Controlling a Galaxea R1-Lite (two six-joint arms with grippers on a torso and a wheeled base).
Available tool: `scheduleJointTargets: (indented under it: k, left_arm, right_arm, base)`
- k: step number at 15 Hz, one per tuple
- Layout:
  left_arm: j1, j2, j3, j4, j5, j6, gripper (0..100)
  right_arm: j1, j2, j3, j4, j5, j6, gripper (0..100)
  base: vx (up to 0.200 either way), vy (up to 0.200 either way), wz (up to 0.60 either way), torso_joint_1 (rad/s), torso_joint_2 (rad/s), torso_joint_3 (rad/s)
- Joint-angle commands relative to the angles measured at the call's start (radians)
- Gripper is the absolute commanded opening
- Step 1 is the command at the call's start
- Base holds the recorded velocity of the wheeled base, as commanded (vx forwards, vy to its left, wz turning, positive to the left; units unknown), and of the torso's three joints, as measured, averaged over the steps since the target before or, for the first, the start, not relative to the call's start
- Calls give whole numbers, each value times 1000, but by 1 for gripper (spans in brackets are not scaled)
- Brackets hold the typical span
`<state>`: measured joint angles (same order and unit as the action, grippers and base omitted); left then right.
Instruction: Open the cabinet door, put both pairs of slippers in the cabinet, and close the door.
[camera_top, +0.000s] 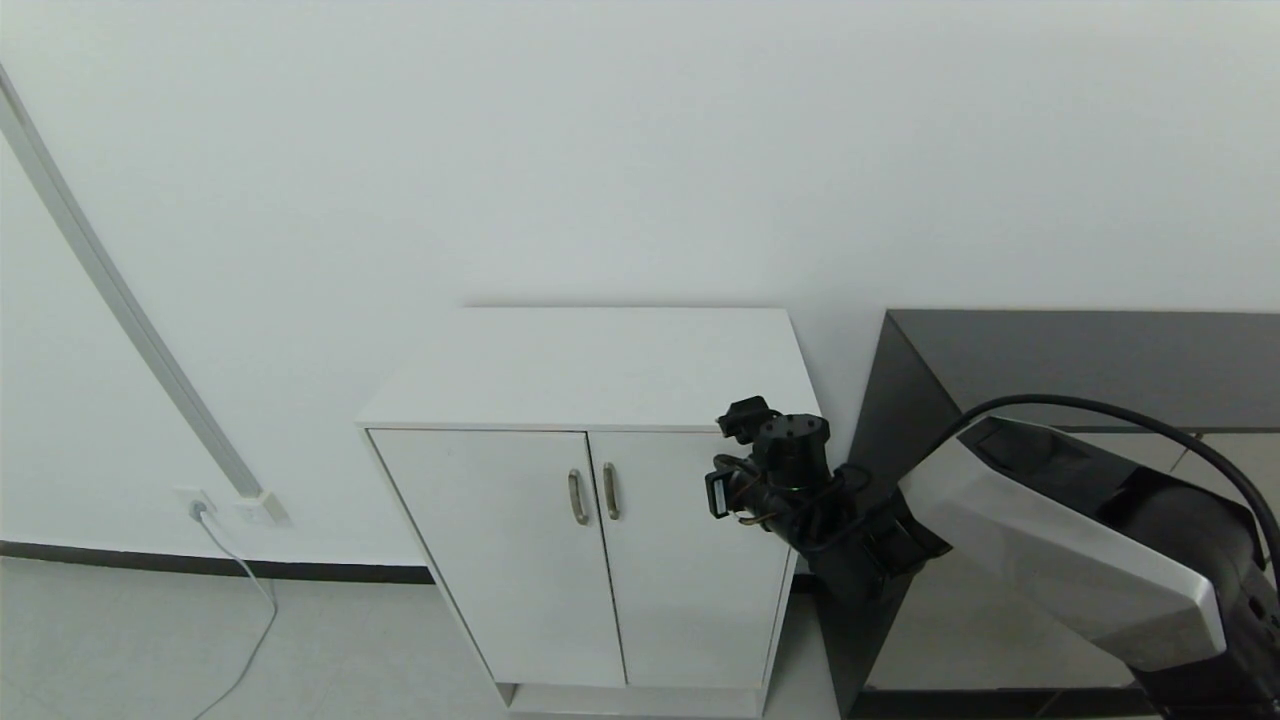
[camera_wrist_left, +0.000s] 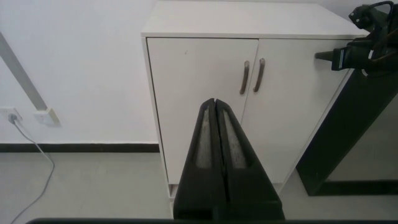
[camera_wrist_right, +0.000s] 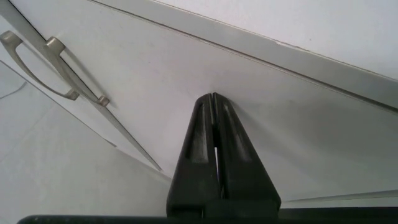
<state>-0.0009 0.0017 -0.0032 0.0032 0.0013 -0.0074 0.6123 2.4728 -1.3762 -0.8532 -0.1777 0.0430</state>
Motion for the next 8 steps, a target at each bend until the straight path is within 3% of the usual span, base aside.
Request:
scheduleJointTargets:
  k: [1,4,8]
  left_arm:
    - [1,0,0,0,0,0,0]
    - [-1,0,0,0,0,0,0]
    - [1,0,0,0,0,0,0]
  right_arm:
    - [-3,2,2,0,0,0,0]
    - [-2,-40,60,-12,-2,3,0]
    - [0,-236,305,-73,-11,5,0]
  base:
    - [0,0,0,0,0,0]
    - [0,0,0,0,0,0]
    - [0,0,0,0,0,0]
